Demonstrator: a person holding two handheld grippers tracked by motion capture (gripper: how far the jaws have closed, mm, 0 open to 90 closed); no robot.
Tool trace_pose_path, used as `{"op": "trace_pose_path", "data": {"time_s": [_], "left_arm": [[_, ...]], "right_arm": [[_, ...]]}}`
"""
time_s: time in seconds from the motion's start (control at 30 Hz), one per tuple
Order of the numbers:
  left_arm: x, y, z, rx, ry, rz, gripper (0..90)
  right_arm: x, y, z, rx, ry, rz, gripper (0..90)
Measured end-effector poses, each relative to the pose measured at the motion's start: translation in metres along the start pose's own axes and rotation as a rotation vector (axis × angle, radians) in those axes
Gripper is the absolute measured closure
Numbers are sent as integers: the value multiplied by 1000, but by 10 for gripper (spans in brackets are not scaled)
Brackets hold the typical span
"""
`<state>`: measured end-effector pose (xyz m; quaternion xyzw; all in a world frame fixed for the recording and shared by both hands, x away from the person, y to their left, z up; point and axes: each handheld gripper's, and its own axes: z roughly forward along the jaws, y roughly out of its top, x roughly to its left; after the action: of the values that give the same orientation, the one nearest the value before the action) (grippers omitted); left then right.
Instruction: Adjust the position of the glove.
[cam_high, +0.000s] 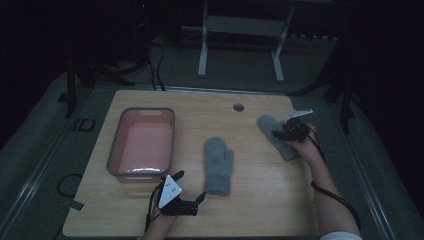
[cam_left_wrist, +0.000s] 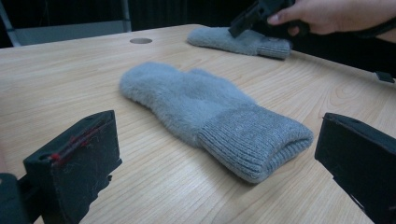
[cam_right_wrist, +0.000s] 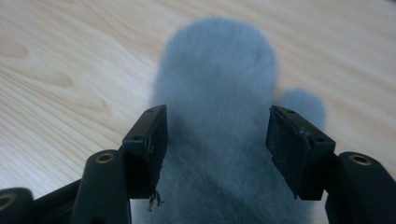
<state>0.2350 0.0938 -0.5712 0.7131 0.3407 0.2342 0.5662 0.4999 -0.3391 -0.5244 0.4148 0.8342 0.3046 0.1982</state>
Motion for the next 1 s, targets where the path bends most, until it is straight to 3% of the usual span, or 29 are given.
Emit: {"op": "trace_pose_path", "data": {"time_s": [0.07, 0.17, 0.33, 0.43, 0.47, 0.63, 0.73, 0.93, 1.0], "left_arm": [[0, 0, 0, 1, 0, -1, 2], [0, 0, 0, 0, 0, -4, 3], [0, 0, 0, -4, 0, -5, 2], [1, 0, -1, -5, -1, -11, 2], [1, 0, -1, -6, -1, -13, 2], [1, 0, 0, -3, 0, -13, 3], [1, 0, 0, -6, 1, -17, 3], [2, 0, -1, -11, 4, -28, 3], [2, -1, -1, -15, 4, -31, 2]], "right_arm": [[-1, -7, 7, 41, -22, -6, 421], [-2, -13, 11, 34, -25, 5, 489], [3, -12, 10, 38, -24, -26, 658], [0, -14, 8, 37, 5, 28, 710], [-2, -15, 4, 31, 28, 82, 757], [11, -12, -14, 26, -25, 79, 799], [23, -13, -30, -38, -28, 112, 801], [48, -15, -57, -49, -48, 179, 802], [60, -19, -78, -77, -82, 237, 801]]}}
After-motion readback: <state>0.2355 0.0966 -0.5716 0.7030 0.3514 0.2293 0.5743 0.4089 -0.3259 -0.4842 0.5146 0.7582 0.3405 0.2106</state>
